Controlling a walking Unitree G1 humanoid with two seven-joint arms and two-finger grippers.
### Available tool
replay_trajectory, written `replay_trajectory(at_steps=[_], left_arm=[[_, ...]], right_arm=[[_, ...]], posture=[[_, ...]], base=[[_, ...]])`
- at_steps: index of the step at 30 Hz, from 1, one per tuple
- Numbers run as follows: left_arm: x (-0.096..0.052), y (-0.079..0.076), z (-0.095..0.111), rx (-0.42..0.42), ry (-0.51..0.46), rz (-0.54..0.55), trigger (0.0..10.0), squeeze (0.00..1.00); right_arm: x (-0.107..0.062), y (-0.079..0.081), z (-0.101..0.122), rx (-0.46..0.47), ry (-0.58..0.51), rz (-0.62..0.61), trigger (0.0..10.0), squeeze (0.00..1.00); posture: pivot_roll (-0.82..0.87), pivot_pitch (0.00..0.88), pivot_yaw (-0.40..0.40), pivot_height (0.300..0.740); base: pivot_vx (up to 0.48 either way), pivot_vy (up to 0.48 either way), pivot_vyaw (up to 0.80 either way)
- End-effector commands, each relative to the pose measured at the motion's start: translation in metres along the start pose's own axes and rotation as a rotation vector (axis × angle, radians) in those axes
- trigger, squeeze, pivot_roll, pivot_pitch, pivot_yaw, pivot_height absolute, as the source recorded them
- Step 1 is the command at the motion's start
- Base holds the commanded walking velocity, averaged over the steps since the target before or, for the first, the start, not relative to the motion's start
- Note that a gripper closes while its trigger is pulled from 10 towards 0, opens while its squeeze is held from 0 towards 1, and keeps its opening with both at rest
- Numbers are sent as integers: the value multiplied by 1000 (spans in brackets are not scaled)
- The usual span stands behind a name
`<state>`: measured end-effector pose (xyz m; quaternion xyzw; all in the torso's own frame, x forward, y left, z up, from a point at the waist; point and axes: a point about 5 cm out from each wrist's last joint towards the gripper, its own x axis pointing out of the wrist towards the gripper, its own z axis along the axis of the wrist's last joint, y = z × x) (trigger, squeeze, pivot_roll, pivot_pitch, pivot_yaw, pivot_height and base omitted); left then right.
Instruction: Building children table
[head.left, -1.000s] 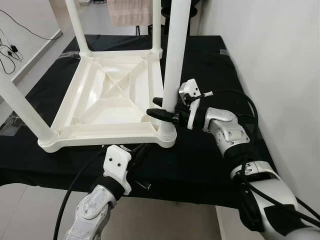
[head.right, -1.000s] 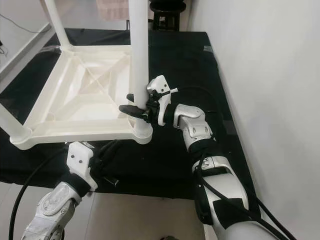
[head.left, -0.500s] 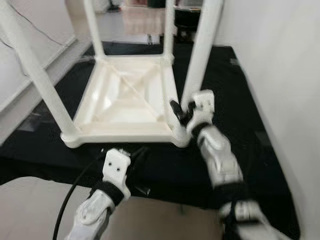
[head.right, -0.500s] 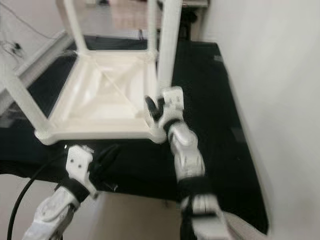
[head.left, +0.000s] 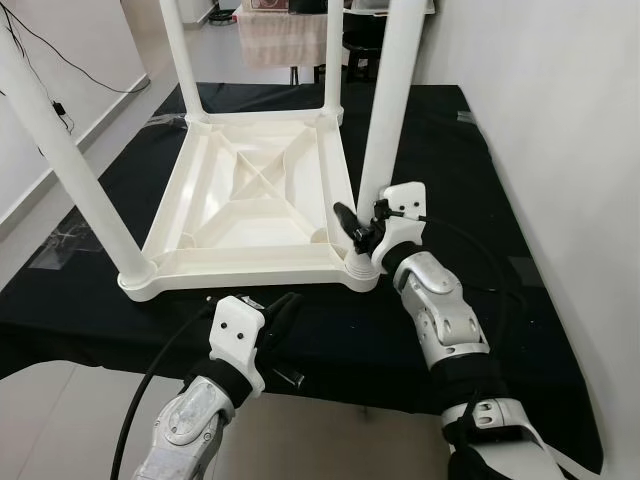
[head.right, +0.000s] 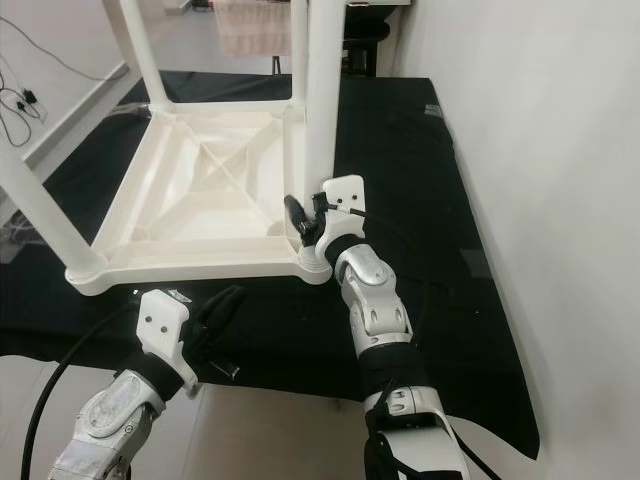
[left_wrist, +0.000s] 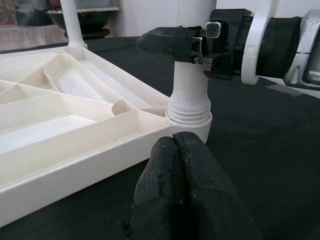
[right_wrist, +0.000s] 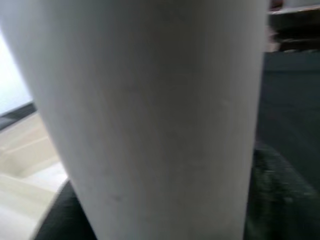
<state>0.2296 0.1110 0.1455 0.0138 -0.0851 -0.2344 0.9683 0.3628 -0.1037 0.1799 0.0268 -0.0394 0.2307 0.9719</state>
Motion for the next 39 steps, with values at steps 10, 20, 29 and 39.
replay_trajectory(at_steps=[10,20,29,39], left_arm=[[0,-2,-3,-10,14,-2,10000,0],[0,-3,-4,-10,16,0,10000,0],[-1,-4,-4,-13,18,-4,10000,0],[-3,-2,-3,-14,19,-2,10000,0]], right_arm=[[6,9,15,-87,38,619,10000,0],[12,2,21,-58,68,720,0,0],[5,-9,17,-50,57,693,0,0],[-23,-12,-42,-30,194,-88,0,0]], posture=[[104,114,-16,740],[115,107,-21,740],[106,106,-20,740],[87,116,-16,740]], base=[[0,0,0],[0,0,0],[0,0,0],[0,0,0]])
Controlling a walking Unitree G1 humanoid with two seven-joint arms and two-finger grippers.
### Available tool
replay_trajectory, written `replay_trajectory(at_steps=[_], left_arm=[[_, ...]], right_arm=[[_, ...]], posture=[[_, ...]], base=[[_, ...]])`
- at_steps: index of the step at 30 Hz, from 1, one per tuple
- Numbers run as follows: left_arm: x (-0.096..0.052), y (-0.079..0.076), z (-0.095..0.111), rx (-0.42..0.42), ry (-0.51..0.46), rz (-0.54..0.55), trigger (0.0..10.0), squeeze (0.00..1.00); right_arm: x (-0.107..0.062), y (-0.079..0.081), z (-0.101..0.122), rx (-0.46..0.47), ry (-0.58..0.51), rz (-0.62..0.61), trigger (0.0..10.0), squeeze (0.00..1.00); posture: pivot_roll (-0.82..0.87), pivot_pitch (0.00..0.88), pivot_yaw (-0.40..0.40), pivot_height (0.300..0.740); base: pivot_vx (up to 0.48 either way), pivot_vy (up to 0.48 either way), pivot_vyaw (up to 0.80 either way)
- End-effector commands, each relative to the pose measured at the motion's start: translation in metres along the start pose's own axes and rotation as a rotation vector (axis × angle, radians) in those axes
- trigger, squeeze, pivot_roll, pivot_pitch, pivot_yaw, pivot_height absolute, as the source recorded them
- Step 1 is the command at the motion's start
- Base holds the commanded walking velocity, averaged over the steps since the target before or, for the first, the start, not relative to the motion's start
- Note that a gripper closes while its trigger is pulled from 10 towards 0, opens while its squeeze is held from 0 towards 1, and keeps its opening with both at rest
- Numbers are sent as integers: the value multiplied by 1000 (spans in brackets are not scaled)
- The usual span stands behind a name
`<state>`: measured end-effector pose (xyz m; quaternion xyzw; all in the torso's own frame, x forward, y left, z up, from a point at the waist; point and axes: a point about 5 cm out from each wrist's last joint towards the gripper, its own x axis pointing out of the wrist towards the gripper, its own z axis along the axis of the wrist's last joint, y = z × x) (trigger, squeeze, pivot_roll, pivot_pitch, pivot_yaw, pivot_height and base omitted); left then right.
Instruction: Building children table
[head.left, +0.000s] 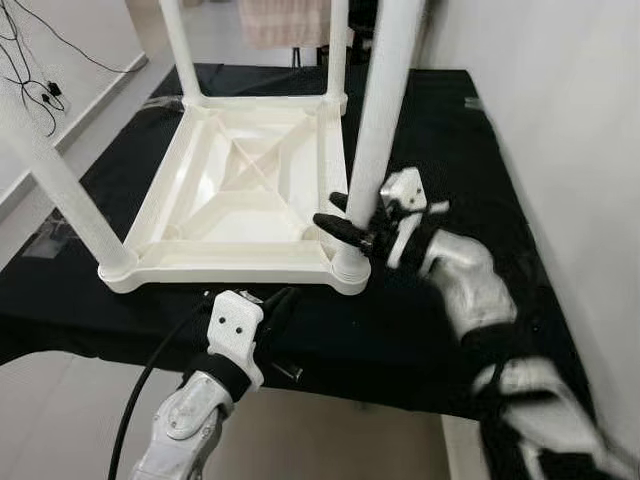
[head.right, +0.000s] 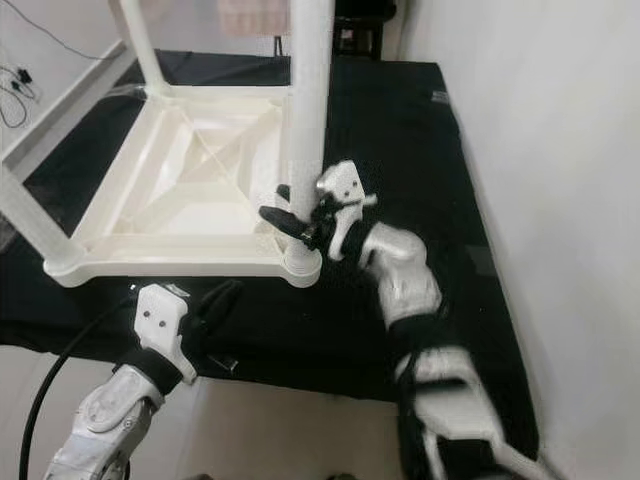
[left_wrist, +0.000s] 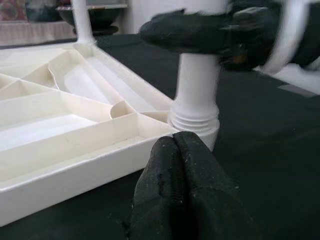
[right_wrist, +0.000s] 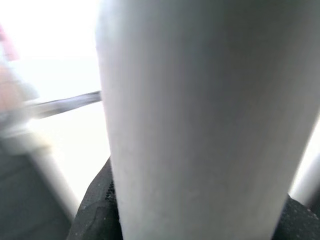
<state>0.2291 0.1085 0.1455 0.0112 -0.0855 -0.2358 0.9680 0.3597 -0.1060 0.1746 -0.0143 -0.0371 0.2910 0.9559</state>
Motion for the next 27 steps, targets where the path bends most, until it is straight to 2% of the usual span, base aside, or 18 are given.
replay_trajectory(at_steps=[1,2,3,5,9,10,14,15,17,19,20,22,23,24,25,27], left_arm=[[-4,1,-3,-8,22,1,10000,0],[-4,1,-4,-8,23,-2,10000,0],[-4,2,-4,-7,24,-3,10000,0],[-3,2,-4,-8,25,-3,10000,0],[-2,1,-5,-6,25,-17,10000,0],[-2,1,-4,-5,23,-13,10000,0],[-1,1,-4,-2,20,-1,10000,0],[-1,1,-4,-1,20,0,10000,0],[-1,1,-4,-1,20,0,10000,0],[-1,1,-4,-4,20,-3,10000,0],[0,0,-4,-5,20,-5,10000,0],[0,0,-4,-5,20,-5,10000,0],[0,0,-4,-5,19,-6,10000,0],[0,0,-4,-5,19,-6,10000,0],[0,0,-4,-5,19,-6,10000,0],[0,0,-4,-4,17,-4,10000,0]], right_arm=[[-18,-6,-38,56,173,-208,0,0],[-22,9,-42,84,160,-255,0,0],[-22,19,-40,77,144,-245,0,0],[-18,24,-38,61,133,-209,0,0],[-4,10,-35,41,144,-212,0,0],[-2,6,-33,39,151,-236,10000,0],[3,1,-24,50,131,-242,10000,0],[5,-1,-19,50,112,-223,10000,1000],[7,-3,-13,58,94,-182,10000,1000],[11,-5,-3,84,64,-56,10000,1000],[12,-8,0,83,60,-10,10000,894],[12,-11,1,80,61,17,10000,894],[11,-15,3,66,65,70,10000,0],[11,-18,4,47,70,121,10000,0],[11,-18,4,47,70,121,10000,0],[10,-21,6,10,83,236,10000,0]], posture=[[87,116,-16,740],[89,114,-12,740],[86,111,-9,740],[76,101,-4,740],[89,102,-18,740],[94,102,-17,740],[101,103,-18,740],[101,103,-18,740],[102,106,-18,740],[100,105,-18,740],[100,104,-18,740],[100,103,-18,740],[104,104,-20,740],[107,104,-22,740],[107,104,-22,740],[107,104,-22,740]], base=[[0,0,0],[0,0,0],[0,0,0],[0,0,0],[0,0,0],[0,0,0],[0,0,0],[0,0,0],[0,0,0],[0,0,0],[0,0,0],[0,0,0],[0,0,0],[0,0,0],[0,0,0],[0,0,0]])
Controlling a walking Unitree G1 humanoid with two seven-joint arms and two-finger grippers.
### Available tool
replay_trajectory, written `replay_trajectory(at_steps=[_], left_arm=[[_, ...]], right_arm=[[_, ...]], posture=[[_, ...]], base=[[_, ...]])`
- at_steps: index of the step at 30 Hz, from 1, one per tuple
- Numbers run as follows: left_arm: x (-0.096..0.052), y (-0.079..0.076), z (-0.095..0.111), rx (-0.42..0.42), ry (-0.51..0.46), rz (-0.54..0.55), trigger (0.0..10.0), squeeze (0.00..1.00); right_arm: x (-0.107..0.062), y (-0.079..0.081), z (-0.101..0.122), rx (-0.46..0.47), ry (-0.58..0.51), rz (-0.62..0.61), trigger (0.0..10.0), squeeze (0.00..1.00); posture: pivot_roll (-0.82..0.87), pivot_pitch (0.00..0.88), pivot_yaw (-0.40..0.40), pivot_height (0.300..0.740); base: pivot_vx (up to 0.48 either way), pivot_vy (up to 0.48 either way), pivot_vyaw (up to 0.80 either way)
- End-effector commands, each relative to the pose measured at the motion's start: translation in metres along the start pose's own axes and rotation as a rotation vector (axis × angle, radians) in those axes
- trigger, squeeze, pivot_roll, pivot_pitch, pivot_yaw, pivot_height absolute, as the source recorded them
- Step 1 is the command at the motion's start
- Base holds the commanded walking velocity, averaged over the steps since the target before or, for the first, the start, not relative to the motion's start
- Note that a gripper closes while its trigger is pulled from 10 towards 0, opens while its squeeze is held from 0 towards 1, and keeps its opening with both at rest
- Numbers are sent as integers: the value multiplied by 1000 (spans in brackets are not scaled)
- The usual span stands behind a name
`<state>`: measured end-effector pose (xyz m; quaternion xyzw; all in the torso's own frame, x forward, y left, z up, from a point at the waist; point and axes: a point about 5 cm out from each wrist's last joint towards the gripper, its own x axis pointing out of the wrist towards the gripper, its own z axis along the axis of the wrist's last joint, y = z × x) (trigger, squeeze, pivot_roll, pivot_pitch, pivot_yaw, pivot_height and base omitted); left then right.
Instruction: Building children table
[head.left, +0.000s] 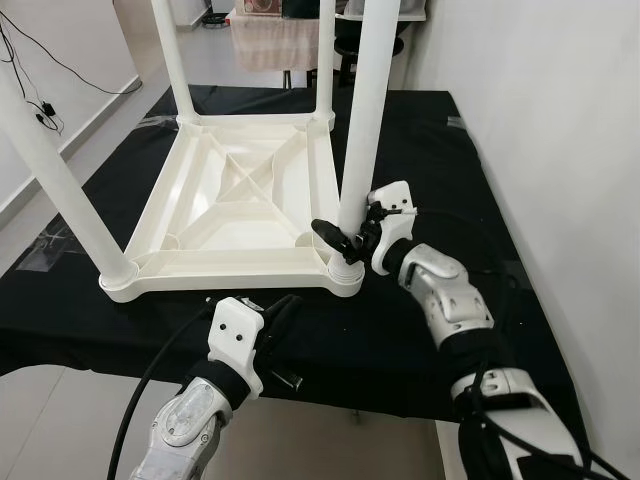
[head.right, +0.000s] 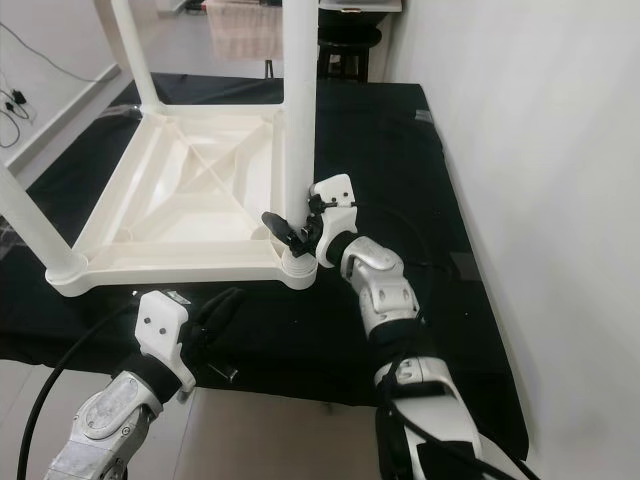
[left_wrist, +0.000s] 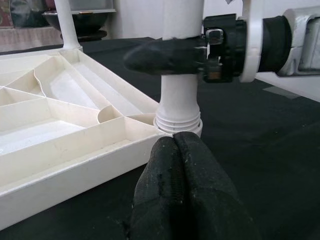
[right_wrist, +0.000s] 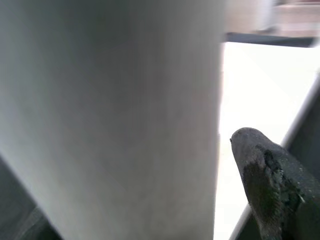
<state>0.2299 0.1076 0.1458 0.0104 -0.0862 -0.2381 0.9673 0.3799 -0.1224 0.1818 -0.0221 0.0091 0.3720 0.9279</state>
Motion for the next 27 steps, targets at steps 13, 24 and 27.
replay_trajectory(at_steps=[13,24,27], left_arm=[[-4,2,-3,19,16,36,10000,0],[-6,3,-2,14,16,40,10000,0],[-6,4,-2,10,16,36,10000,0]], right_arm=[[-12,-17,-3,40,51,163,0,0],[-50,-41,-19,126,-37,12,0,0],[-57,-41,-30,175,-71,-154,0,0]], posture=[[128,105,-27,740],[101,116,-12,740],[90,119,-12,740]], base=[[0,0,0],[0,0,0],[0,0,0]])
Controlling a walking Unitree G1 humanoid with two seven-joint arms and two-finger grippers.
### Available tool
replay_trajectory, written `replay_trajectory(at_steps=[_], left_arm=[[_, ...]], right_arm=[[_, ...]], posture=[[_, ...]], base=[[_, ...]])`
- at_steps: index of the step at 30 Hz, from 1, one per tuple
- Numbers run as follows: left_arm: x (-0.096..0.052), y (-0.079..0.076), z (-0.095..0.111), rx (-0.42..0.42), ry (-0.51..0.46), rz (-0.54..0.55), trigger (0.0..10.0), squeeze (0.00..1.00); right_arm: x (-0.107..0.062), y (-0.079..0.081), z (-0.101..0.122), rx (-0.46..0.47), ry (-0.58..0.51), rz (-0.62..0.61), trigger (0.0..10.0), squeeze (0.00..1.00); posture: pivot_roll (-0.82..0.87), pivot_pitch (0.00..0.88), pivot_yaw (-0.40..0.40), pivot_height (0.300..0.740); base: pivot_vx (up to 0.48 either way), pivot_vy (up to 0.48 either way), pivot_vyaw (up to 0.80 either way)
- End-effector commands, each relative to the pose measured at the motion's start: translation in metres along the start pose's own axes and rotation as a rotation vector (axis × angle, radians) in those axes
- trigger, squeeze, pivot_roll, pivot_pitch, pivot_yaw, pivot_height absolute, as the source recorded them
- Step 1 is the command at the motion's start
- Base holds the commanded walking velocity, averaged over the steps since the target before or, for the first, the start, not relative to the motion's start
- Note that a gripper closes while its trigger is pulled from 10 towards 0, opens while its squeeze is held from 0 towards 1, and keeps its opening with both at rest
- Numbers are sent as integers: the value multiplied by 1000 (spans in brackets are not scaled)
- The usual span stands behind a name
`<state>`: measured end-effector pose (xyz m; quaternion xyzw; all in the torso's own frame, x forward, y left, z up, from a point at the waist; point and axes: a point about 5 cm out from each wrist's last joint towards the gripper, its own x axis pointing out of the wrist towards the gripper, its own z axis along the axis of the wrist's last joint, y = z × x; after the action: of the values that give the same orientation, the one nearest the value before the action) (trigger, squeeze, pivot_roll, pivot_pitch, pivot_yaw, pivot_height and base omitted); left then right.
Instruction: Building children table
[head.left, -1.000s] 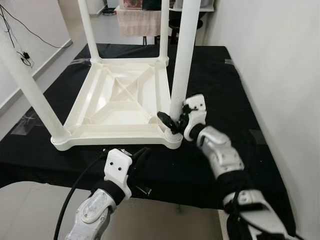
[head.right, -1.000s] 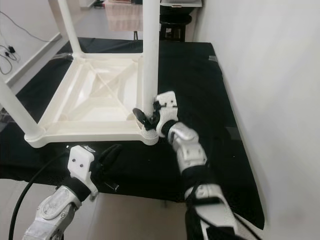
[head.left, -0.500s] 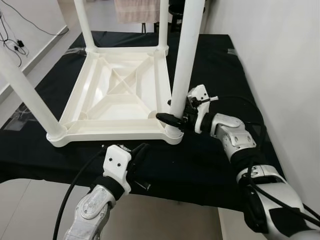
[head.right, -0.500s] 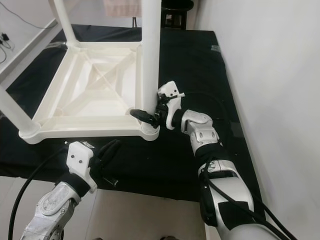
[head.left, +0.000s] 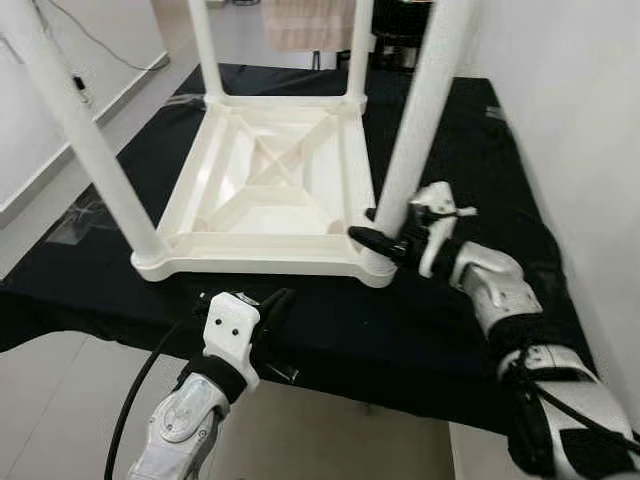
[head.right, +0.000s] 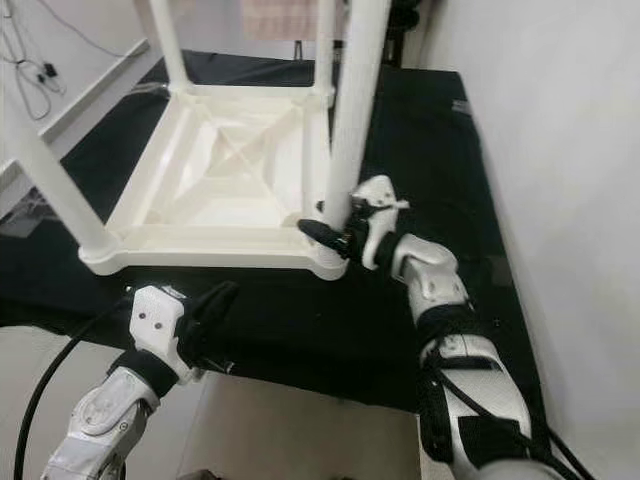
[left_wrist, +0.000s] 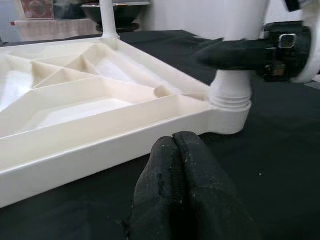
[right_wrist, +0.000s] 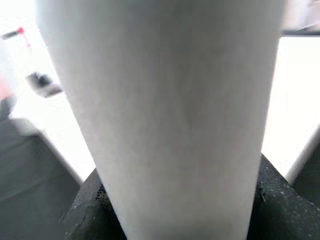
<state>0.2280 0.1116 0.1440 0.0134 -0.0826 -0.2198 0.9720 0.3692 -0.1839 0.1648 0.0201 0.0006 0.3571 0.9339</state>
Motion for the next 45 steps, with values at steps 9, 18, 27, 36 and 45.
replay_trajectory(at_steps=[9,18,27,36,45], left_arm=[[-2,4,-1,2,11,-1,10000,0],[0,2,-2,0,7,10,10000,0],[2,0,-4,-9,9,-10,10000,0],[3,-1,-5,-11,11,-12,10000,0],[4,-2,-5,-11,9,-4,10000,0]], right_arm=[[5,60,-24,-122,25,-465,0,0],[23,60,-14,-75,17,-413,10000,0],[38,70,36,-110,-132,75,10000,0],[42,63,39,-130,-42,418,10000,0],[49,55,38,-70,-12,471,0,0]], posture=[[75,120,-4,740],[85,110,-14,740],[84,93,-17,740],[96,85,-28,740],[105,92,-36,740]], base=[[0,0,0],[0,0,0],[0,0,0],[0,0,0],[0,0,0]])
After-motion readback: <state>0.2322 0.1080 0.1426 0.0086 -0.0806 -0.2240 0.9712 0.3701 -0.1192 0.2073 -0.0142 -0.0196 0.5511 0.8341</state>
